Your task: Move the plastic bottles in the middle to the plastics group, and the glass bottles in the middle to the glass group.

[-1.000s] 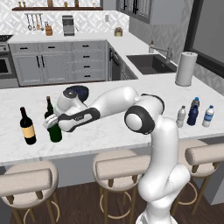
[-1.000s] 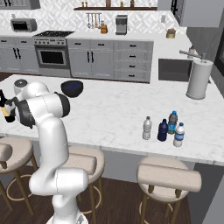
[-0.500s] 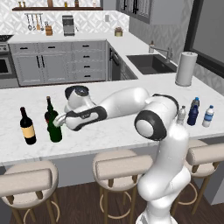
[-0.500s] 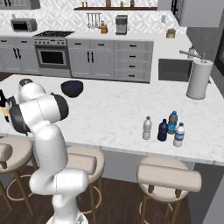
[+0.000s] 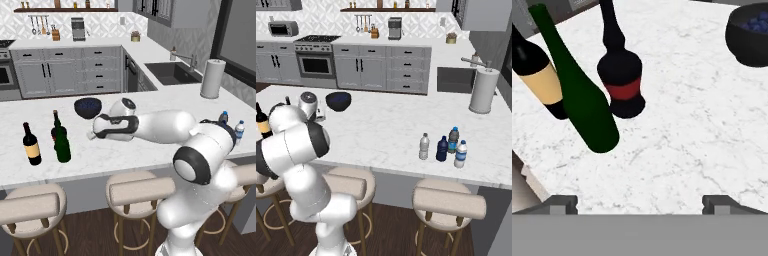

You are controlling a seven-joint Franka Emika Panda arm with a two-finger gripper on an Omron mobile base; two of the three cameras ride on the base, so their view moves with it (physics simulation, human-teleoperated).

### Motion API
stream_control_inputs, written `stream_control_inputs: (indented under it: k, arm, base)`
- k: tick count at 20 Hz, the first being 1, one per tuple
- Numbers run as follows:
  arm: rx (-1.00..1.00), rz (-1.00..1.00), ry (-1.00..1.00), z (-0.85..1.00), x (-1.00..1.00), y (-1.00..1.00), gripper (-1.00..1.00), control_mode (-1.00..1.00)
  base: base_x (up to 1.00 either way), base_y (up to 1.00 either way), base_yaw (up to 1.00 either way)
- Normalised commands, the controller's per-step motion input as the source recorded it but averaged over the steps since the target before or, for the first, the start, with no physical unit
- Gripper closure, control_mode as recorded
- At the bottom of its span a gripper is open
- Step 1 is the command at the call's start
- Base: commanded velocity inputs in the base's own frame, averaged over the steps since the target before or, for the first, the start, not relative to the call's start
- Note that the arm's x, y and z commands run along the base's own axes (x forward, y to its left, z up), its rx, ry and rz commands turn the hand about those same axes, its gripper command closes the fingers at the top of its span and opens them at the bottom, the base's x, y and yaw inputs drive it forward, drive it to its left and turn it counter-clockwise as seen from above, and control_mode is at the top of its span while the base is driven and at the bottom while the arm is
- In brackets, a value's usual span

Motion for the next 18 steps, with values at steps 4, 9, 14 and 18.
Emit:
stream_control_inputs:
  k: [4,9,14,18]
  arm:
    - [-0.01,0.00,0.06,0.76,-0.07,-1.00,-1.00,-1.00]
    - [-0.16,-0.01,0.06,0.50,-0.44,-0.77,-1.00,-1.00]
    - [-0.22,-0.01,0.26,0.53,-0.52,-0.25,-1.00,-1.00]
    - [-0.06,-0.02,0.14,0.11,-0.67,-0.18,-1.00,-1.00]
  base:
    - [0.00,0.00,0.00]
    - [0.00,0.00,0.00]
    - [0.00,0.00,0.00]
    - [0.00,0.00,0.00]
